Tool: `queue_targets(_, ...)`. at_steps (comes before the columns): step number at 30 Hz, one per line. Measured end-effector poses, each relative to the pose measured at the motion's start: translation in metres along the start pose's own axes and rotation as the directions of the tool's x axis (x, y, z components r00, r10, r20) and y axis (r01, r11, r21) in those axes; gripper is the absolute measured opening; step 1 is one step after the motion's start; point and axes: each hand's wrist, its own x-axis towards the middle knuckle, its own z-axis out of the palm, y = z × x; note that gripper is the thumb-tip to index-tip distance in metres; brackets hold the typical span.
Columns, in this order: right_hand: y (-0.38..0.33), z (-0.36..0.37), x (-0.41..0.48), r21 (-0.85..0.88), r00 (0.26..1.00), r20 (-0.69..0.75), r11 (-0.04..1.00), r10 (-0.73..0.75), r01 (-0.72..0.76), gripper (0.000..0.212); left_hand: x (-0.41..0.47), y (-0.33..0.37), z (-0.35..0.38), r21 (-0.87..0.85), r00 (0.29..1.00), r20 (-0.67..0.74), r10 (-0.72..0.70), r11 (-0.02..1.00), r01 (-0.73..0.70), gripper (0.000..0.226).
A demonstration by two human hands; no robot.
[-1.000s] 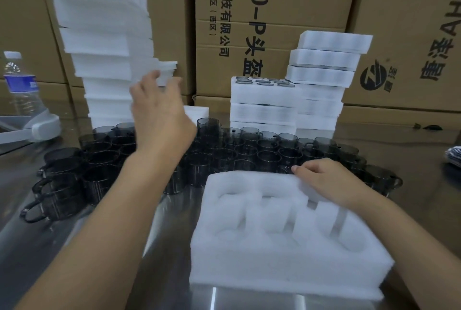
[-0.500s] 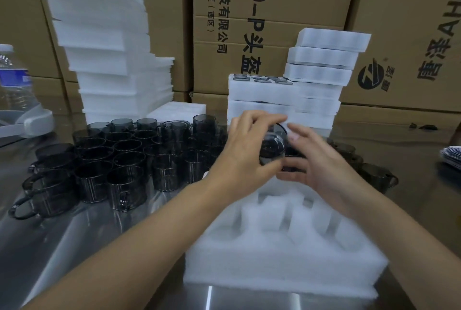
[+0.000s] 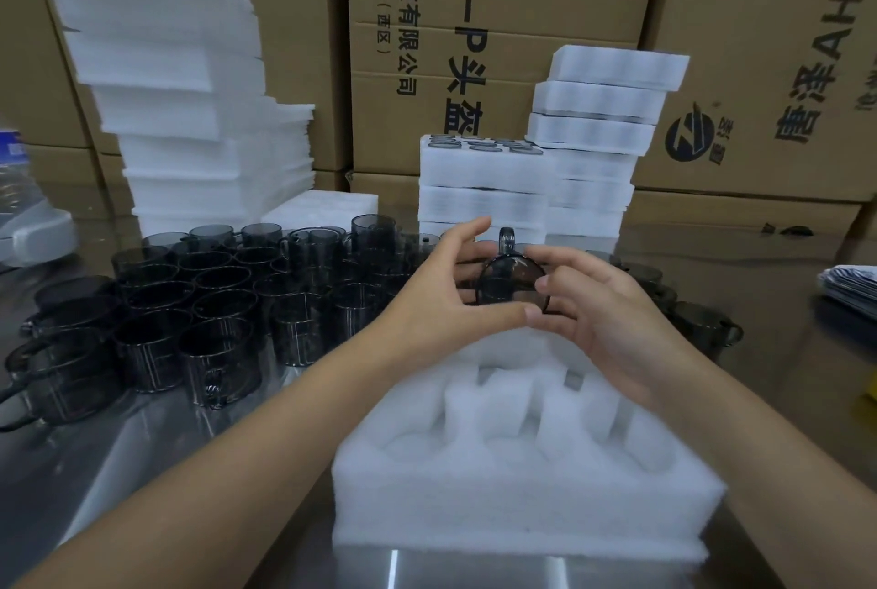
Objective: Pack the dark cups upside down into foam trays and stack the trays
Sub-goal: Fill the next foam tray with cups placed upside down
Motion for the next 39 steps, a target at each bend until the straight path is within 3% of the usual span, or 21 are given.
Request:
queue_targets(7,0.0003,-0.0011,0.0007,0.029,1.000,-0.001,1.000,0.002,-0.002,0.033,0.0049,-0.0011,-0.0068,-0.202,0.989,-0.055,-0.134,0.972,0.121,0.029)
queue_targets(15,-0.0018,-0.0007,-0.0005,0.041,1.000,-0.010,0.999,0.011,-0.010,0.038,0.0032,-0.0009,-0.0055,-0.252,0.994,-0.031,-0.106,0.963,0.095,0.048)
queue_targets(21,-0.0022,-0.0020,-0.0003,0.069,0.999,0.029,0.997,0.032,-0.034,0.033,0.0035,-0.0028,-0.0060,-0.285,0.991,-0.031,-0.134,0.951,0.119,0.032)
queue_targets(30,-0.0059,0.0007,-0.0020,0.107,0.996,0.033,0.991,0.081,-0.084,0.027,0.0018,0.0008,-0.0042,-0.254,0.983,-0.046,-0.180,0.953,0.163,0.058)
queue_targets(36,-0.0079,0.0029,-0.0040,0.094,0.996,0.016,0.991,0.091,-0.092,0.029,0.0038,0.0027,-0.0041,-0.261,0.963,-0.038,-0.268,0.933,0.249,0.028)
queue_targets(39,-0.0085,0.0043,-0.0052,0.079,0.997,0.021,0.994,0.070,-0.072,0.044,0.0053,0.0052,-0.0044,-0.284,0.951,-0.031,-0.307,0.915,0.286,0.029)
